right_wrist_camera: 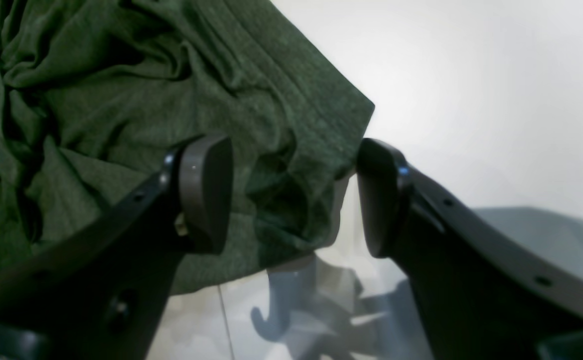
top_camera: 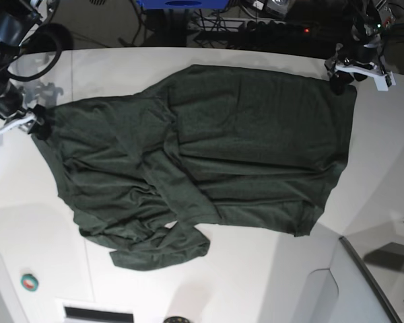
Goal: Layout the t-shirt on the table in an organized manner, then fold the t-shirt properly
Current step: 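Drag the shirt edges apart with both grippers toward the table rim, then pull the held shirt edge with both grippers to spread it flat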
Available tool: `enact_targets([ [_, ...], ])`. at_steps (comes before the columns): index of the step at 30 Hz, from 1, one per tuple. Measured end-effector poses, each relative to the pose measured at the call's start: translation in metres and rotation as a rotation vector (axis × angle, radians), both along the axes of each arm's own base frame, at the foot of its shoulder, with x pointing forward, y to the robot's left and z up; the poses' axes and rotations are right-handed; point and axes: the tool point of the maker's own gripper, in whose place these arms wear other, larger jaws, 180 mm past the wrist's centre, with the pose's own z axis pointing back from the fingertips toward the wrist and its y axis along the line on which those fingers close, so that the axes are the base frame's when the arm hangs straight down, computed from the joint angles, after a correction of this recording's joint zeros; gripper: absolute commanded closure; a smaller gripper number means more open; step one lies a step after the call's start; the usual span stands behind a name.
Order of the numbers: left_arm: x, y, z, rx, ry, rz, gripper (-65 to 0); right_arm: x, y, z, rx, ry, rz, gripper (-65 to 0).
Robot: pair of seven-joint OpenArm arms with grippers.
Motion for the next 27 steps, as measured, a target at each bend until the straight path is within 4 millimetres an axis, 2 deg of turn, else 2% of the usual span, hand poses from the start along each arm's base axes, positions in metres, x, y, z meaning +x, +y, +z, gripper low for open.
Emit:
enact_targets([
  [6, 0.022, 0.005, -0.004, -0.019, -0.053, 0.042, -45.7, -0.003, 0.001, -0.001, 0.001, 0.002, 0.002, -35.4],
  [11, 0.026, 0.004, -0.009, -0.045, -0.087, 0.083, -45.7, -0.003, 0.001, -0.001, 0.001, 0.003, 0.003, -35.4],
  [15, 0.038, 0.002, -0.010, -0.062, -0.111, 0.091, -44.4, -0.003, 0.001, -0.001, 0.001, 0.003, 0.003, -35.4],
  [17, 0.038, 0.000, -0.011, -0.067, -0.112, 0.092, -37.8, -0.003, 0.001, -0.001, 0.001, 0.002, 0.003, -35.4],
  [20, 0.035, -0.005, -0.015, -0.082, -0.107, 0.102, -19.6, -0.003, 0.001, -0.001, 0.001, 0.003, 0.003, -35.4],
  [24, 0.031, -0.009, -0.019, -0.096, -0.085, 0.098, 0.0, -0.003, 0.001, -0.001, 0.001, 0.003, 0.003, -35.4],
  [27, 0.031, -0.009, -0.019, -0.096, -0.085, 0.096, 0.0, -0.002, 0.001, -0.001, 0.001, 0.002, 0.003, -35.0],
])
